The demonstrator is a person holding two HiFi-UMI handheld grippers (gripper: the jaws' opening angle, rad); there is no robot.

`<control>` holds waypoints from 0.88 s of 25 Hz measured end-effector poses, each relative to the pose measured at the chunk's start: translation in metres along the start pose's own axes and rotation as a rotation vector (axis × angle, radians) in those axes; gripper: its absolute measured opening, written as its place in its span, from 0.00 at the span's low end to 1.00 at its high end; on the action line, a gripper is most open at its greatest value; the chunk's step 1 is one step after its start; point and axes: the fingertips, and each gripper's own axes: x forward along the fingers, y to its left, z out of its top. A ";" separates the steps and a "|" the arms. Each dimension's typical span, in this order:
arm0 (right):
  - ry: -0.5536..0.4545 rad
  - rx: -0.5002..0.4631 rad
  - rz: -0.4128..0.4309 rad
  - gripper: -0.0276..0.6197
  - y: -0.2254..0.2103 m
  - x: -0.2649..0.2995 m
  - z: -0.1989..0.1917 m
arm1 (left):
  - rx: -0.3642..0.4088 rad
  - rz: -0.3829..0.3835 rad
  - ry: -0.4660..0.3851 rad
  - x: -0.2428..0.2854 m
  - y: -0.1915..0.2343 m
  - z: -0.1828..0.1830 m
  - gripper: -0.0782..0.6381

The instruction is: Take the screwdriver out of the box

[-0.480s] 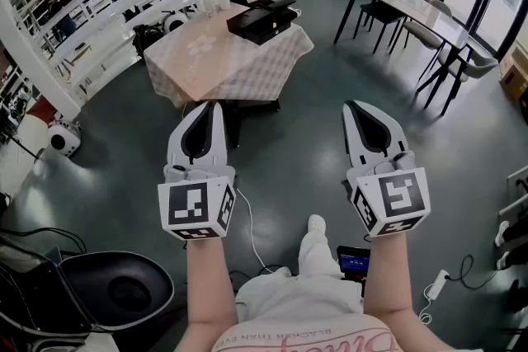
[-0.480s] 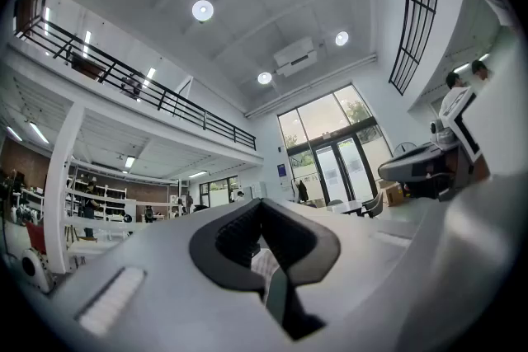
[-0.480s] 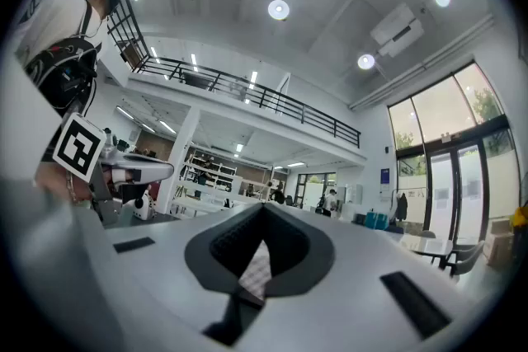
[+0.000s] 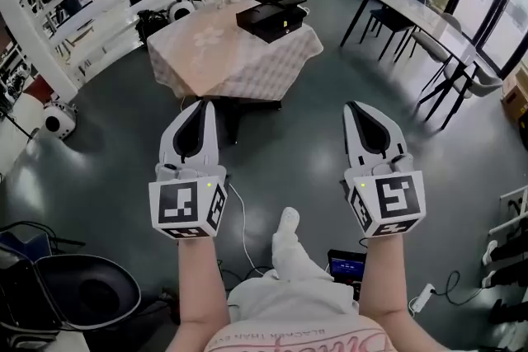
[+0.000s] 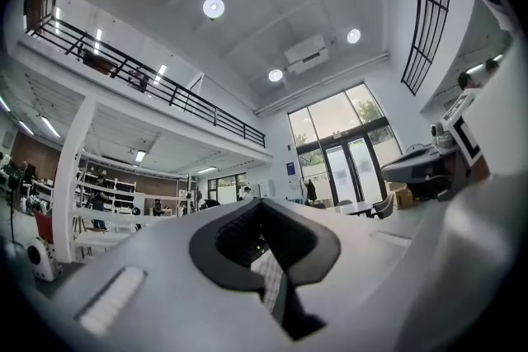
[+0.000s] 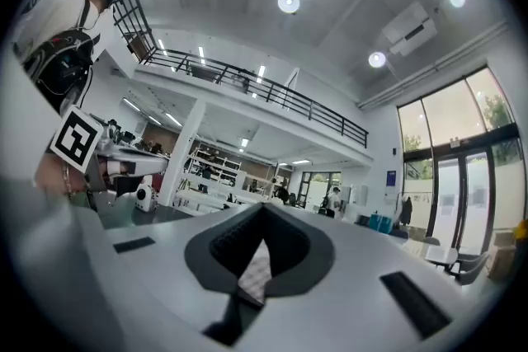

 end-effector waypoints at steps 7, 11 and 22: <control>-0.080 0.032 0.060 0.05 -0.023 0.082 0.004 | 0.009 0.051 0.005 0.066 0.032 -0.015 0.12; -0.077 0.053 0.084 0.05 -0.052 0.133 -0.003 | 0.030 0.052 0.002 0.123 0.037 -0.013 0.12; -0.085 0.069 0.086 0.05 -0.129 0.229 -0.027 | 0.032 0.058 -0.003 0.243 0.040 -0.031 0.12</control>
